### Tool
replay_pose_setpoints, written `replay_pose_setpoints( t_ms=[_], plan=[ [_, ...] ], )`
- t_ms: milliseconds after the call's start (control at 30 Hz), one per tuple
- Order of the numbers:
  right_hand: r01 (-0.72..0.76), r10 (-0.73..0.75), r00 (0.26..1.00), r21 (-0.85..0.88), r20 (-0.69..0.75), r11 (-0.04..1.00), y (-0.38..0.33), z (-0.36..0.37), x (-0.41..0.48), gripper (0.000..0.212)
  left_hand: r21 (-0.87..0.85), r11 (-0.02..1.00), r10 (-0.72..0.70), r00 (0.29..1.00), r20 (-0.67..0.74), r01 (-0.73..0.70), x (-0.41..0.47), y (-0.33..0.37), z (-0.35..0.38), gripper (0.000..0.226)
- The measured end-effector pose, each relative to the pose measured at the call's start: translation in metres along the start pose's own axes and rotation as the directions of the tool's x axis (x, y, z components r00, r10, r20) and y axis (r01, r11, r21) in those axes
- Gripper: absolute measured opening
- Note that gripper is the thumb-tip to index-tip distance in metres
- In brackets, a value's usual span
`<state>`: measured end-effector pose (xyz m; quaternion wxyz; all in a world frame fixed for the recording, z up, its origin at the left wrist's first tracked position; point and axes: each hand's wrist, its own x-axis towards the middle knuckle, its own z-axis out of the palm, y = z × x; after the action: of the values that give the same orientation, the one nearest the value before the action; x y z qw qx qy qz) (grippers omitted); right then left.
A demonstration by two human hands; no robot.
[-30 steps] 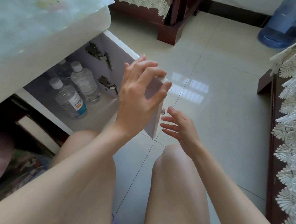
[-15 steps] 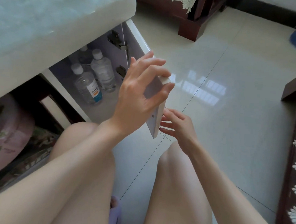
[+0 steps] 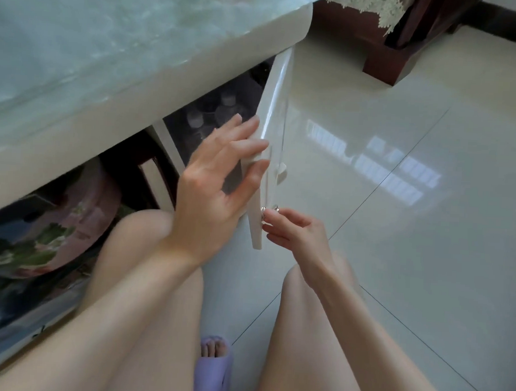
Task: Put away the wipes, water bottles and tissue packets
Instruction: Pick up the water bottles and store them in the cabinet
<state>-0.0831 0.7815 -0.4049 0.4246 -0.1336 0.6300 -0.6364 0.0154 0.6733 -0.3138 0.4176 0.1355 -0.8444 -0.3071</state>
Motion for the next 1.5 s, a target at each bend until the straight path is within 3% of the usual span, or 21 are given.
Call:
replay_pose_setpoints(
  t_ms=[133, 333, 667, 900, 1133, 1500],
  plan=[
    [0.006, -0.006, 1.000, 0.006, 0.006, 1.000, 0.001, 0.015, 0.005, 0.017, 0.215, 0.974, 0.081, 0.995, -0.064, -0.066, 0.000, -0.006, -0.013, 0.021],
    [0.005, -0.006, 1.000, 0.009, 0.017, 1.000, 0.002, 0.034, 0.009, 0.022, 0.399, 0.916, 0.066, 0.969, -0.240, 0.036, -0.003, -0.012, -0.019, 0.025],
    [0.005, -0.005, 1.000, 0.024, 0.014, 1.000, 0.004, 0.055, 0.022, 0.035, 0.202, 0.919, -0.217, 0.862, -0.458, 0.338, -0.015, -0.023, -0.005, 0.037],
    [0.014, -0.013, 1.000, 0.033, -0.019, 0.999, 0.008, 0.076, 0.031, 0.033, 0.099, 0.859, -0.389, 0.767, -0.509, 0.502, -0.016, -0.037, -0.001, 0.039],
    [0.049, -0.048, 0.998, 0.010, -0.048, 0.999, 0.010, 0.094, 0.044, 0.034, 0.046, 0.831, -0.444, 0.712, -0.544, 0.554, -0.012, -0.053, -0.008, 0.041],
    [0.084, -0.077, 0.992, 0.067, -0.100, 0.994, 0.013, 0.110, 0.047, 0.011, 0.011, 0.803, -0.484, 0.663, -0.571, 0.595, -0.007, -0.069, -0.017, 0.047]
  ],
)
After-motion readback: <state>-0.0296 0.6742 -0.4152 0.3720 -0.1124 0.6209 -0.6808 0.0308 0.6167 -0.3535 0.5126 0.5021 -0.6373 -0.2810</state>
